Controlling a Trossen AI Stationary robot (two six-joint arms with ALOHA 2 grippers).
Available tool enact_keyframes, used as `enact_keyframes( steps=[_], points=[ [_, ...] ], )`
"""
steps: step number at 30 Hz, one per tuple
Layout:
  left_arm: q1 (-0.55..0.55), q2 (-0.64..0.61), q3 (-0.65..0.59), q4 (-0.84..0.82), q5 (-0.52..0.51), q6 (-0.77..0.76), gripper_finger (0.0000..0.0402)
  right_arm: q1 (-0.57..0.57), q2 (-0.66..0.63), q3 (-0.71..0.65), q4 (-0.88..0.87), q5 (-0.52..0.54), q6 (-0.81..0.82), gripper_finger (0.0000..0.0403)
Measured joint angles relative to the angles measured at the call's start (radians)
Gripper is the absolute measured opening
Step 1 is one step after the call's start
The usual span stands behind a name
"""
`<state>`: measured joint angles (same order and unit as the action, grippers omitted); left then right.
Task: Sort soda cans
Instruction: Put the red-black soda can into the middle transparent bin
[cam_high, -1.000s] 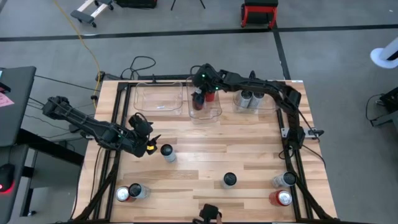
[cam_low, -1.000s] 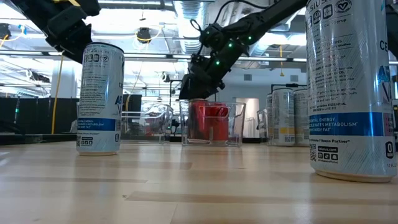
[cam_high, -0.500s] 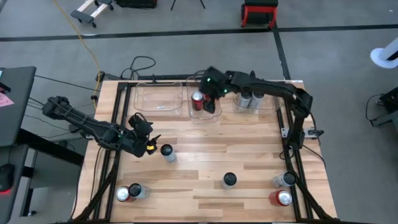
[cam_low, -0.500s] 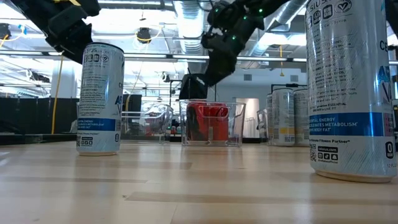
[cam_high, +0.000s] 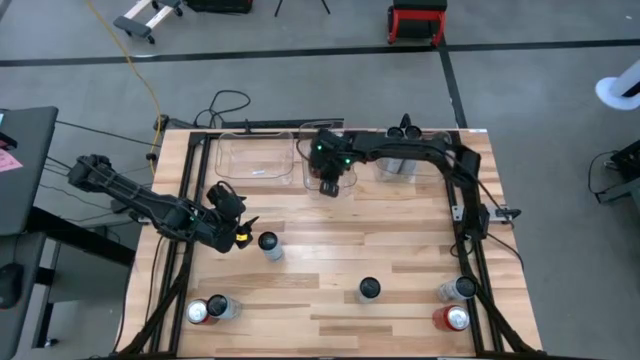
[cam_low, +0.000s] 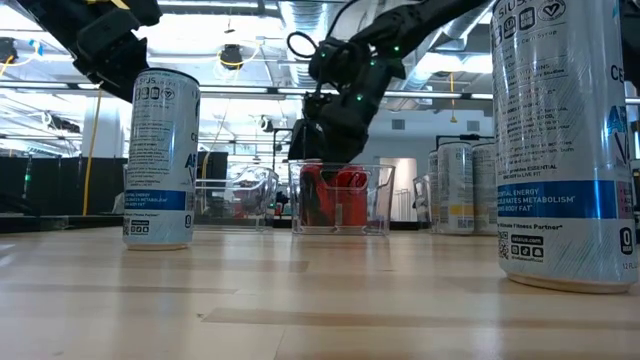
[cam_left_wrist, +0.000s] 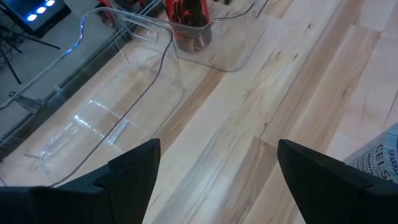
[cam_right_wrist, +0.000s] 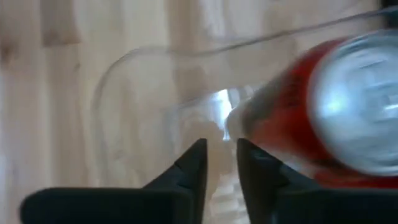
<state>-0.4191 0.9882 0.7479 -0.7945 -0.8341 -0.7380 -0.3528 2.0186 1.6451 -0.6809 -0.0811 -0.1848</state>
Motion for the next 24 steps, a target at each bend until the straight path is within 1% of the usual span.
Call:
enact_keyframes(
  steps=[4,8,13,18,24],
  points=[
    [0.000,0.000,0.000,0.000,0.000,0.012,0.0320,-0.035,-0.004,0.000,0.052,0.004,0.008,0.0070],
    [0.000,0.000,0.000,0.000,0.000,0.012,0.0320,-0.063,-0.005,0.000,0.100,0.003,0.035,0.0057],
    [0.000,0.000,0.000,0.000,0.016,0.008,0.0320,-0.074,-0.003,0.000,0.092,0.004,0.060,0.0054],
    [0.000,0.000,0.000,0.000,0.023,0.002,0.0320,-0.050,-0.003,0.000,0.037,0.003,0.055,0.0054],
    [0.000,0.000,0.000,0.000,0.023,-0.007,0.0320,-0.015,-0.003,0.000,0.028,0.004,0.043,0.0054]
  ],
)
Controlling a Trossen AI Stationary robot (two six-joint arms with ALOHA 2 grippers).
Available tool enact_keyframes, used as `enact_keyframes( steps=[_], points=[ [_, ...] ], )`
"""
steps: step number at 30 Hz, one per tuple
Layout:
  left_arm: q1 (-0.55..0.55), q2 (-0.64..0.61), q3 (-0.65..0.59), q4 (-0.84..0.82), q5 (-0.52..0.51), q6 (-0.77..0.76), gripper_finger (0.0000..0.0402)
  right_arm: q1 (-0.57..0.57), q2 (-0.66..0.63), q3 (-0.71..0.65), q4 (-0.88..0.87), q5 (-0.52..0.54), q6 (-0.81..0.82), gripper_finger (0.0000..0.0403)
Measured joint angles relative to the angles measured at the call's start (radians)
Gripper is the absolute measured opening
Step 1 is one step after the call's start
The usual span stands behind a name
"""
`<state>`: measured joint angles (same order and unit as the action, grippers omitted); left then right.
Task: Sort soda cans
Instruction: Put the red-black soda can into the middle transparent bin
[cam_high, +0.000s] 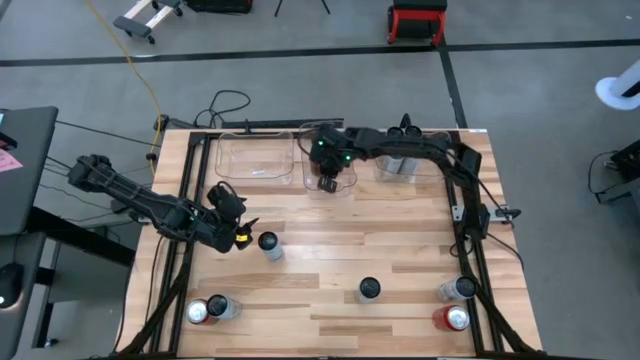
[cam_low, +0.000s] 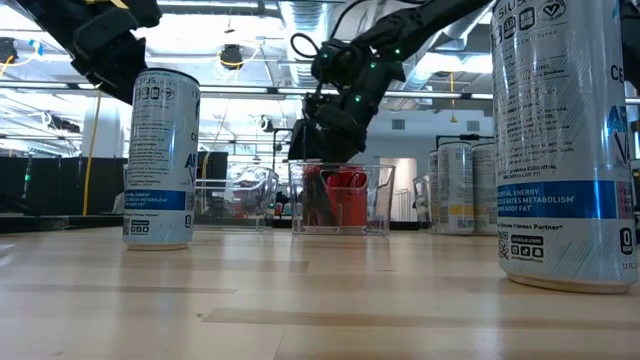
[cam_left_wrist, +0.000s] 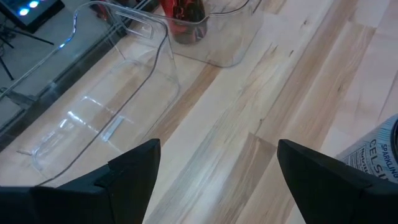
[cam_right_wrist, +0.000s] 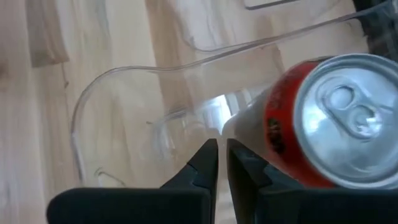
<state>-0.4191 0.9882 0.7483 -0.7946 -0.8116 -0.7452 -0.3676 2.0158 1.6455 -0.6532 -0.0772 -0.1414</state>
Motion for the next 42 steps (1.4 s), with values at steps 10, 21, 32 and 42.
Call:
enact_keyframes(
  steps=[10,21,32,42],
  points=[
    [0.000,0.000,0.000,0.000,-0.011,0.024,0.0320,0.047,-0.080,0.000,-0.084,0.069,-0.004,0.0054],
    [0.000,-0.049,0.049,-0.027,-0.014,0.141,0.0320,0.104,-0.254,0.001,-0.203,0.088,0.078,0.0054],
    [-0.008,-0.152,0.075,-0.030,0.071,0.166,0.0319,0.205,-0.317,0.000,-0.342,0.167,0.190,0.0054],
    [-0.042,-0.164,0.075,-0.028,0.072,0.147,0.0217,0.362,-0.457,-0.091,-0.309,0.375,0.293,0.0054]
  ],
)
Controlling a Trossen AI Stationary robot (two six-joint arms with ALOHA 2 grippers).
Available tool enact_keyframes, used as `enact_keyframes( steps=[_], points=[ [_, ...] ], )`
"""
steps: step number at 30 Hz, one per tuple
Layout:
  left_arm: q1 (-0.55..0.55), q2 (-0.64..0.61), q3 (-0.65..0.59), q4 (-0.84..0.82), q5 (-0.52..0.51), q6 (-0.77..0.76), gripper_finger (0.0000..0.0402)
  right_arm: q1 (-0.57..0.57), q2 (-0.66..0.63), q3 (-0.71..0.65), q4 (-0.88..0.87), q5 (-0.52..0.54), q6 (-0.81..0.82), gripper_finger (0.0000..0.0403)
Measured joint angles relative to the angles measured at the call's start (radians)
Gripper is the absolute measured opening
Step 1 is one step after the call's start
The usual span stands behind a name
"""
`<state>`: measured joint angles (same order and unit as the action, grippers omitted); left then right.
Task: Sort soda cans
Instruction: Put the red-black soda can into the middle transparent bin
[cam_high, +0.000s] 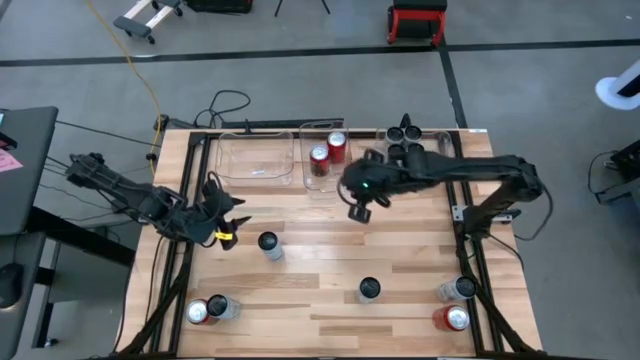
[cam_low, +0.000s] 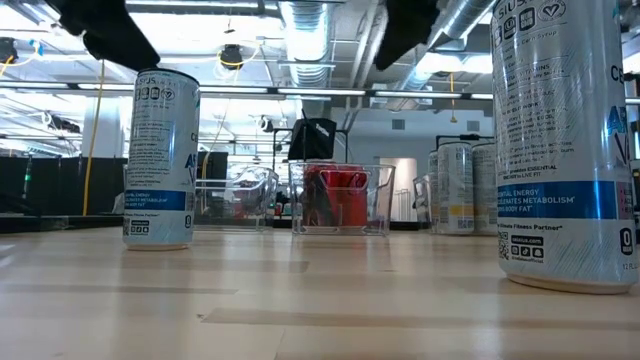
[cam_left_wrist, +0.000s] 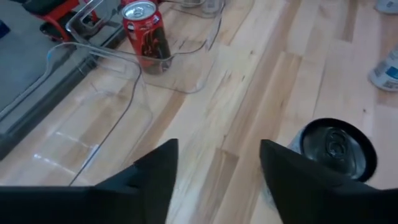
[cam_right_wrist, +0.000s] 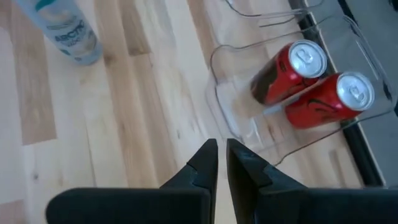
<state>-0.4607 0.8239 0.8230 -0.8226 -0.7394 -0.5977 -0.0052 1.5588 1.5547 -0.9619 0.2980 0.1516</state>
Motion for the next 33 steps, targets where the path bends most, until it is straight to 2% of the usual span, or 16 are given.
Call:
enact_keyframes(
  steps=[5,11,13,16,20,23,28,33],
  points=[
    [-0.017,0.000,0.000,0.002,0.000,-0.013,0.0156,0.061,-0.138,-0.186,0.107,0.063,0.092,0.0054],
    [-0.020,-0.004,0.000,0.002,0.023,-0.034,0.0092,0.129,-0.298,-0.462,0.331,0.093,0.191,0.0054],
    [-0.020,-0.011,0.000,0.002,0.067,-0.040,0.0077,0.157,-0.335,-0.544,0.425,0.094,0.216,0.0054],
    [-0.017,-0.025,0.021,-0.023,0.197,-0.076,0.0063,0.201,-0.362,-0.645,0.566,0.094,0.233,0.0054],
    [-0.017,-0.025,0.071,-0.108,0.432,-0.227,0.0060,0.247,-0.362,-0.716,0.705,0.094,0.234,0.0054],
    [-0.030,-0.017,0.082,-0.132,0.551,-0.324,0.0064,0.263,-0.361,-0.727,0.723,0.094,0.235,0.0054],
    [-0.052,-0.017,0.082,-0.131,0.661,-0.414,0.0086,0.267,-0.361,-0.727,0.751,0.094,0.233,0.0054],
    [-0.071,-0.020,0.083,-0.142,0.712,-0.445,0.0132,0.266,-0.360,-0.727,0.753,0.094,0.233,0.0054]
  ],
)
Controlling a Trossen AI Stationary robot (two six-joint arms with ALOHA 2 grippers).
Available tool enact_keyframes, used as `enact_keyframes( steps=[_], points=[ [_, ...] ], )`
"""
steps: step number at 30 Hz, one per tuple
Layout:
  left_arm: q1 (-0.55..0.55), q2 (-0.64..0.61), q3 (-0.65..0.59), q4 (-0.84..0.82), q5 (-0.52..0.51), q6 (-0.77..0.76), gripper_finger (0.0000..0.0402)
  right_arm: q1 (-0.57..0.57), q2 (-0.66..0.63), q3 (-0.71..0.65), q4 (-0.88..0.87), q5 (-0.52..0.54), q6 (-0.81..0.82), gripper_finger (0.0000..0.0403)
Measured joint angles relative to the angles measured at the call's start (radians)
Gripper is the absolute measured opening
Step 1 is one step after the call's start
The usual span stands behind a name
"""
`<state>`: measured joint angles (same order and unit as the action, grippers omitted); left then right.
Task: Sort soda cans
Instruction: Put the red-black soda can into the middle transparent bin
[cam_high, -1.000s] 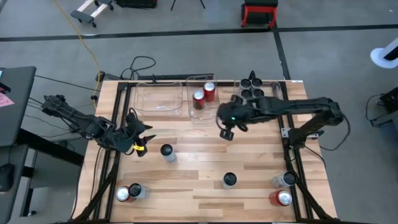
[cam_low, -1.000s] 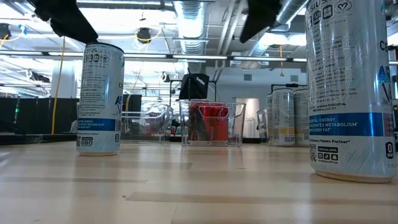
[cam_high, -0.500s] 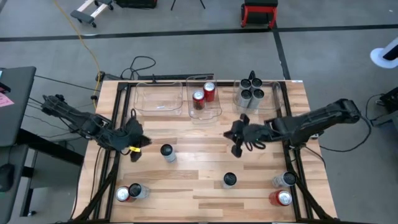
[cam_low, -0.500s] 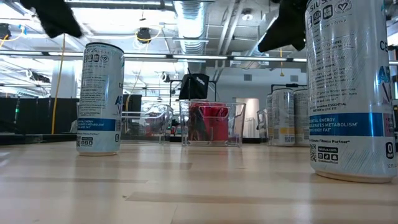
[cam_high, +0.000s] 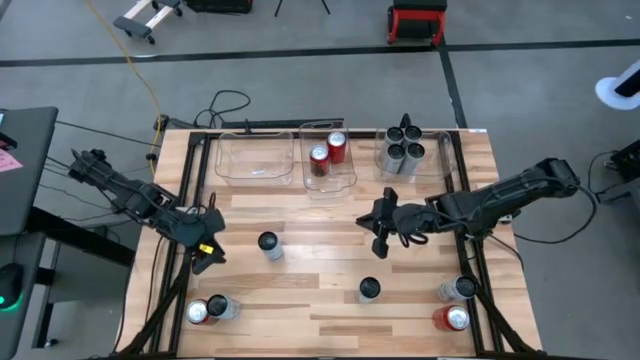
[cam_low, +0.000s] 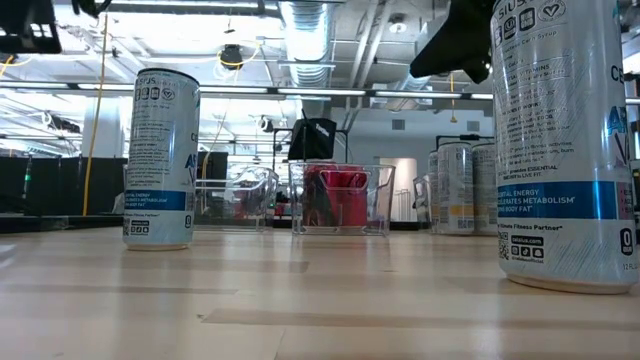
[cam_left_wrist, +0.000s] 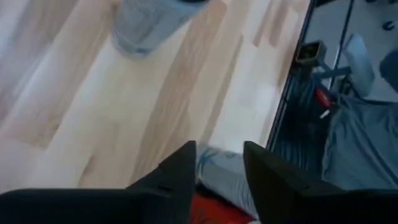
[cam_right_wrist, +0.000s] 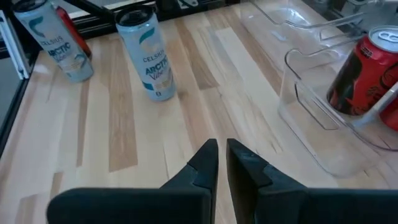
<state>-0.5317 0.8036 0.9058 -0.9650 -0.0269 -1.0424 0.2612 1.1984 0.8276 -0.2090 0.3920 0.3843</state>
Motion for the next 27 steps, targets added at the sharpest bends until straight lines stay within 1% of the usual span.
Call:
enact_keyframes(
  steps=[4,7,10,15,18,22,24,27],
  points=[
    [0.011,0.001,0.003,-0.097,0.013,-0.045,0.0174,-0.003,0.000,0.000,0.013,0.000,-0.027,0.0054],
    [0.052,0.007,0.046,-0.278,-0.016,-0.142,0.0190,-0.023,0.000,0.000,0.037,0.000,-0.075,0.0054],
    [0.084,0.020,0.108,-0.390,-0.043,-0.157,0.0190,-0.058,-0.002,0.001,0.068,0.000,-0.079,0.0054],
    [0.080,0.088,0.220,-0.412,-0.082,-0.152,0.0176,-0.105,0.000,0.001,0.060,0.000,-0.078,0.0054],
    [0.029,0.159,0.254,-0.414,-0.066,-0.161,0.0163,-0.121,0.001,0.001,0.017,0.000,-0.042,0.0054],
    [-0.062,0.259,0.283,-0.413,0.021,-0.186,0.0147,-0.119,0.015,0.001,-0.022,0.000,-0.018,0.0054],
    [-0.116,0.300,0.313,-0.413,0.034,-0.208,0.0146,-0.107,0.031,0.001,-0.032,0.000,-0.018,0.0054],
    [-0.197,0.346,0.362,-0.414,0.024,-0.262,0.0147,-0.095,0.072,0.001,-0.022,0.000,-0.015,0.0054]
  ],
)
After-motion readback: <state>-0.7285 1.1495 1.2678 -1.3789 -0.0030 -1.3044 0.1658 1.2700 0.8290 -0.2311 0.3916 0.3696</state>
